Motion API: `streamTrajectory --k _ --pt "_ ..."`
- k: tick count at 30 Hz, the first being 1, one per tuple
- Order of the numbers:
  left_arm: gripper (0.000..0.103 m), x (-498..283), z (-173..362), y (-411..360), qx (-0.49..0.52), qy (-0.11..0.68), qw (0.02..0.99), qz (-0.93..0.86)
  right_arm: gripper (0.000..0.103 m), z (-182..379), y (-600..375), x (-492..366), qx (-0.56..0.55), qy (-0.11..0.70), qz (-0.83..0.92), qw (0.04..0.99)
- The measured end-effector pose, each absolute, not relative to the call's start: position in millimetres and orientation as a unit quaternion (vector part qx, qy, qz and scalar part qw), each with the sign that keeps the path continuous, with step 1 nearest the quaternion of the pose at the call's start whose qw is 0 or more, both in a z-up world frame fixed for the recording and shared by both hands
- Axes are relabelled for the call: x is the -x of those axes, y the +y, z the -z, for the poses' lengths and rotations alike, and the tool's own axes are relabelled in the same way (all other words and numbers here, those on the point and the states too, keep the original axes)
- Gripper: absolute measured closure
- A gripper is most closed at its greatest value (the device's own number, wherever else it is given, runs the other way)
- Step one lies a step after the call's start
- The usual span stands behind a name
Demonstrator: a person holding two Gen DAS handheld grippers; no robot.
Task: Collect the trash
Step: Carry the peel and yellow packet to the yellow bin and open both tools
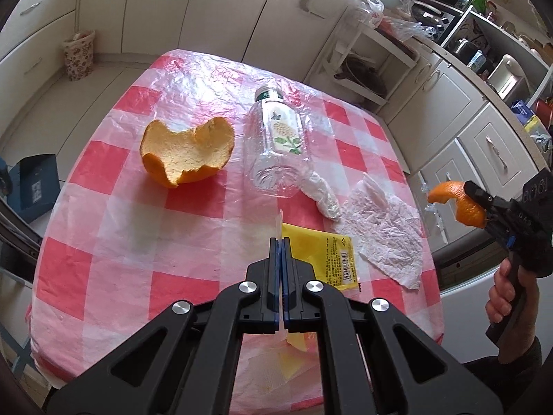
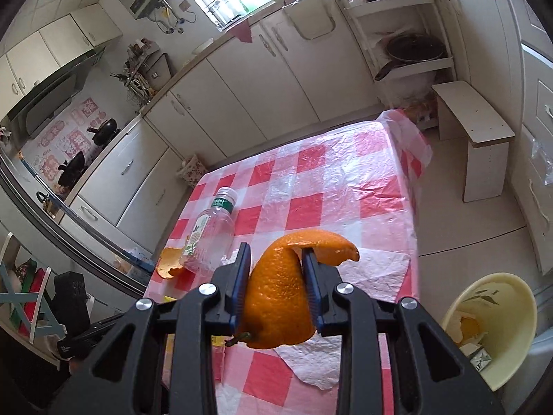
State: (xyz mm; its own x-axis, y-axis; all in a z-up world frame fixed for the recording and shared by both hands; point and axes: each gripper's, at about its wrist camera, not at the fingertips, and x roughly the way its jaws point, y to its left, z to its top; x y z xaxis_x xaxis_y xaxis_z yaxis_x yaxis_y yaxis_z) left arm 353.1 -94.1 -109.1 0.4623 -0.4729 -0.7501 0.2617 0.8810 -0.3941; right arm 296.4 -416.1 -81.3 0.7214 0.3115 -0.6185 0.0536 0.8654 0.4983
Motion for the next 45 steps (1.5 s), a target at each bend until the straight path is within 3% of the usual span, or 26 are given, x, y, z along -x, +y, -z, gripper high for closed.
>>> streamTrajectory --k 15,21,26,31,37,39,41,45 --pt "0.101 -336 46 -153 0.172 0.417 0.826 0.337 0.070 140 -527 -249 -0.364 0.415 0.038 0.833" --pt "0.101 -321 38 -238 0.150 0.426 0.812 0.369 0.070 159 -559 -235 -0.390 0.432 0.078 0.809" --pt "0.101 -306 62 -314 0.112 0.454 0.802 0.372 0.068 172 -583 -225 -0.408 0.440 0.103 0.793" --pt "0.101 -301 101 -383 0.071 0.497 0.797 0.336 0.049 169 -603 -213 -0.426 0.423 0.138 0.788" --pt "0.101 -295 131 -462 0.015 0.521 0.791 0.319 0.037 107 -612 -195 -0.430 0.319 0.131 0.835" --pt "0.094 -293 140 -484 -0.001 0.532 0.780 0.328 0.032 86 -610 -191 -0.416 0.290 0.125 0.853" --pt "0.076 -290 145 -494 -0.015 0.539 0.777 0.326 0.029 72 -609 -188 -0.399 0.274 0.125 0.866" --pt "0.062 -285 143 -485 -0.018 0.527 0.786 0.321 0.028 66 -611 -184 -0.400 0.262 0.126 0.869"
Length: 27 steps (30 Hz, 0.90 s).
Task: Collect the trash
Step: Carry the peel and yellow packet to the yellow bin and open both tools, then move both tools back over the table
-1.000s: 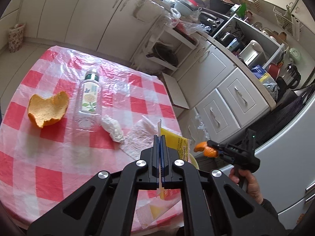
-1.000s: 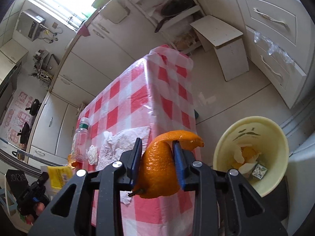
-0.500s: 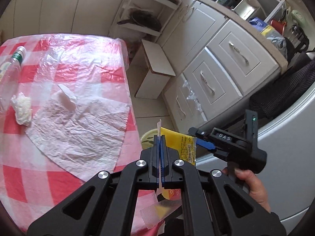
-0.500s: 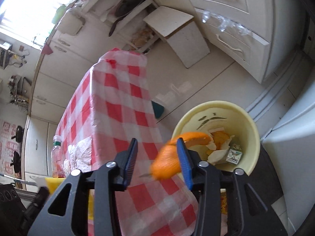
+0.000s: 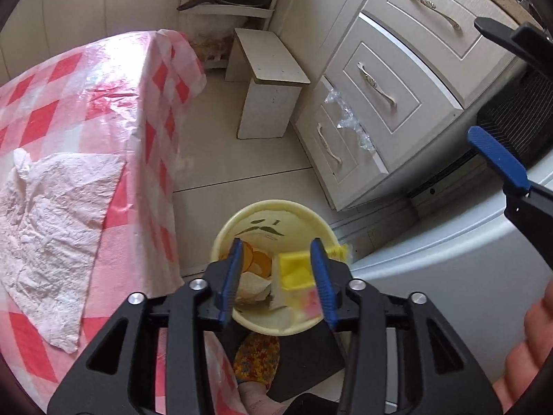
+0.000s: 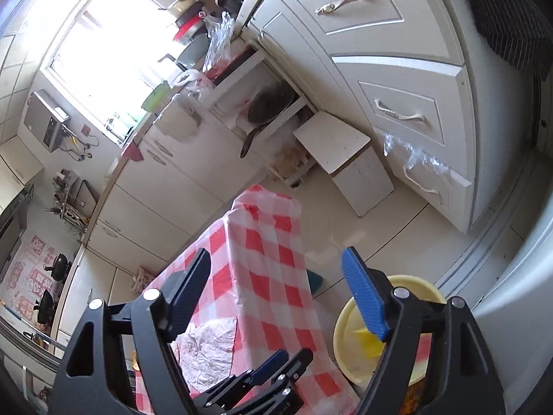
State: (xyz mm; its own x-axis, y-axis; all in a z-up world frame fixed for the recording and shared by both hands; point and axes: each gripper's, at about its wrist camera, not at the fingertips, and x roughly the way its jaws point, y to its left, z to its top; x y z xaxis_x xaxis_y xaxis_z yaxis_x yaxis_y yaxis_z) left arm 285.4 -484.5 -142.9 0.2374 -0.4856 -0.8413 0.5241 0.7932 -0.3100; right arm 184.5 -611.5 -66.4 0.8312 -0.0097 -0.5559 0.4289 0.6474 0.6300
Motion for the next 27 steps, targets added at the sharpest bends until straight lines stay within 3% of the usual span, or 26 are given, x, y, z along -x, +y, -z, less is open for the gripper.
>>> streamTrajectory --k 3,12,22,27 --pt "0.060 -285 137 -461 -0.013 0.523 0.793 0.313 0.027 66 -609 -190 -0.407 0.263 0.122 0.866" --pt "0.040 -291 90 -331 0.002 0.471 0.846 0.250 0.027 59 -561 -223 -0.377 0.287 0.078 0.877" --pt "0.035 -341 79 -105 0.111 0.459 0.879 0.071 0.023 76 -465 -281 -0.309 0.362 0.003 0.879" --pt "0.034 -364 83 -82 0.116 0.463 0.876 0.069 0.023 94 -413 -309 -0.231 0.417 -0.005 0.879"
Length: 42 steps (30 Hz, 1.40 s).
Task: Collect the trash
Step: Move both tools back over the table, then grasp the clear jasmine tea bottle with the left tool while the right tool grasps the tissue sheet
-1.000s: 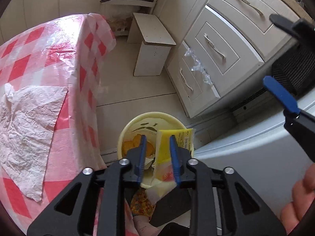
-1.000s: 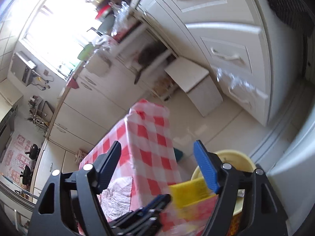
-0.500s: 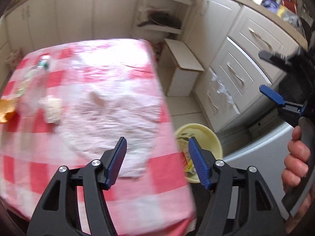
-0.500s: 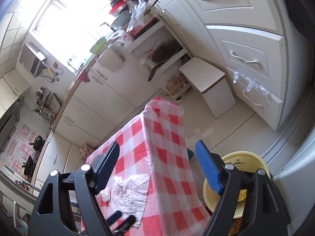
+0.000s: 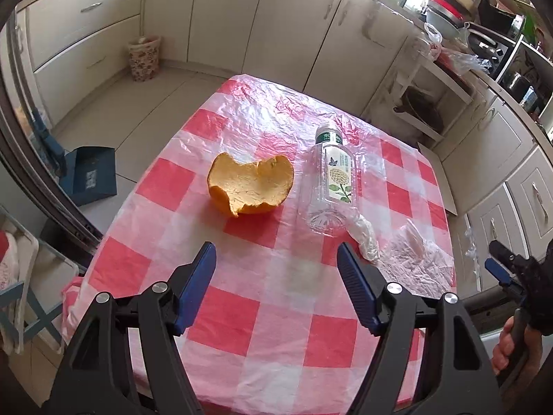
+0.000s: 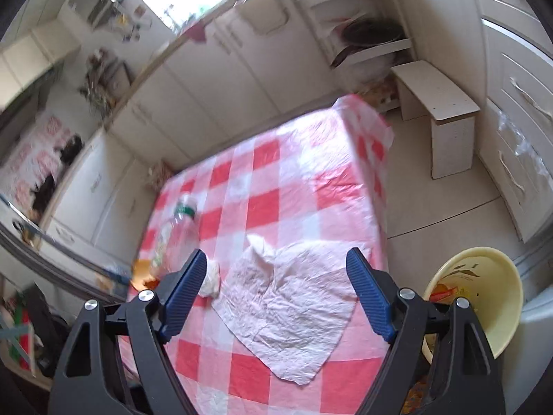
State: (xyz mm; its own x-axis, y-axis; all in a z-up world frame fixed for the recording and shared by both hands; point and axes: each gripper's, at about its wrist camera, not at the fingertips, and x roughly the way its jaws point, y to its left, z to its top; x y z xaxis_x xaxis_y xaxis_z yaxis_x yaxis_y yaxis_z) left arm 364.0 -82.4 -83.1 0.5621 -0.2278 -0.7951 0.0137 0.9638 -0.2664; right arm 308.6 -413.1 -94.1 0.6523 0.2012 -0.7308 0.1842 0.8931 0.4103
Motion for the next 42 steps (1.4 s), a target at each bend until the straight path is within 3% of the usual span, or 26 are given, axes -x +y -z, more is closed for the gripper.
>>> streamTrajectory --k 7,16,33,37,42 --pt "0.033 -374 97 -143 0.057 0.473 0.871 0.122 0.024 114 -387 -321 -0.142 0.457 0.018 0.878" --pt "0.029 -420 96 -145 0.060 0.469 0.876 0.093 0.023 128 -363 -336 -0.075 0.481 0.017 0.873" --pt "0.029 -486 135 -190 0.006 0.527 0.846 0.078 0.023 144 -371 -350 -0.061 0.502 0.010 0.863" --pt "0.049 -492 144 -184 0.022 0.542 0.836 0.085 0.023 151 -362 -354 -0.030 0.510 0.006 0.860" --pt "0.051 -491 138 -184 0.022 0.535 0.838 0.099 0.023 164 -352 -357 0.009 0.519 0.002 0.855"
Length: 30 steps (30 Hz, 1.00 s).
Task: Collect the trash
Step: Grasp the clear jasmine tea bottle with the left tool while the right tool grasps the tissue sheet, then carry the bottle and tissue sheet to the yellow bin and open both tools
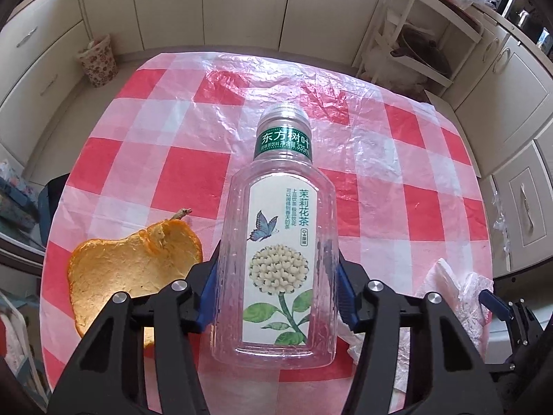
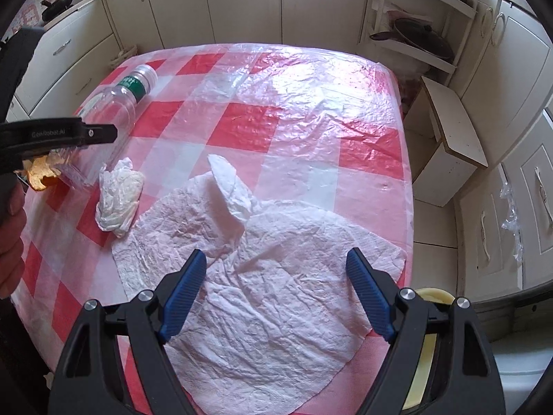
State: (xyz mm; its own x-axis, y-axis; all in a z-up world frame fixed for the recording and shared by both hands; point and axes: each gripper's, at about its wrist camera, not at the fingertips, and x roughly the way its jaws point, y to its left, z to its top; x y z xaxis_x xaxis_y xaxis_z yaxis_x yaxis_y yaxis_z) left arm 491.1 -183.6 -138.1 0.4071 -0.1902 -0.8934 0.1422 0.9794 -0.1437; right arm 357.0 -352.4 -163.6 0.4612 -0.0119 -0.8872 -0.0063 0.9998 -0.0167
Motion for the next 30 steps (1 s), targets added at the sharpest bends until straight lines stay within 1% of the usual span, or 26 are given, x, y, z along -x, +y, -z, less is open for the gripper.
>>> streamTrajectory --k 1,3,4,5,6,7,8,9,12,16,19,25,30 --pt "0.051 -490 134 -183 0.025 0.533 0.840 0.104 0.024 163 -350 -357 0.015 0.516 -0.001 0.856" --pt "0.051 -487 124 -180 0.035 0.522 0.844 0.121 0.032 162 -347 -356 0.020 0.513 -0.013 0.858" --pt "0.051 -486 119 -179 0.038 0.516 0.846 0.129 0.042 160 -345 -355 0.022 0.511 -0.020 0.859" --pt "0.051 -484 114 -178 0.039 0.510 0.849 0.135 0.055 159 -342 -354 0.025 0.509 -0.026 0.860" --pt "0.051 -481 109 -177 0.041 0.503 0.851 0.141 0.064 158 -339 -354 0.026 0.507 -0.032 0.861" --pt "0.051 -479 105 -175 0.044 0.500 0.852 0.147 0.084 157 -337 -353 0.027 0.508 -0.036 0.860" --pt "0.051 -478 102 -172 0.051 0.497 0.853 0.153 0.095 157 -335 -353 0.023 0.510 -0.044 0.859" --pt "0.051 -475 97 -168 0.063 0.491 0.853 0.163 0.098 157 -334 -353 0.015 0.511 -0.050 0.858" --pt "0.051 -470 87 -157 0.085 0.476 0.857 0.179 0.099 150 -338 -351 -0.018 0.507 -0.064 0.859" --pt "0.051 -464 75 -143 0.114 0.458 0.860 0.193 0.099 128 -351 -345 -0.071 0.487 -0.075 0.867" --pt "0.051 -456 69 -137 0.123 0.444 0.864 0.203 0.099 118 -363 -342 -0.133 0.473 -0.097 0.866" --pt "0.051 -432 58 -139 0.115 0.408 0.880 0.214 0.099 97 -376 -333 -0.223 0.433 -0.120 0.865" --pt "0.051 -406 51 -150 0.099 0.387 0.884 0.241 0.099 83 -392 -321 -0.249 0.403 -0.094 0.876"
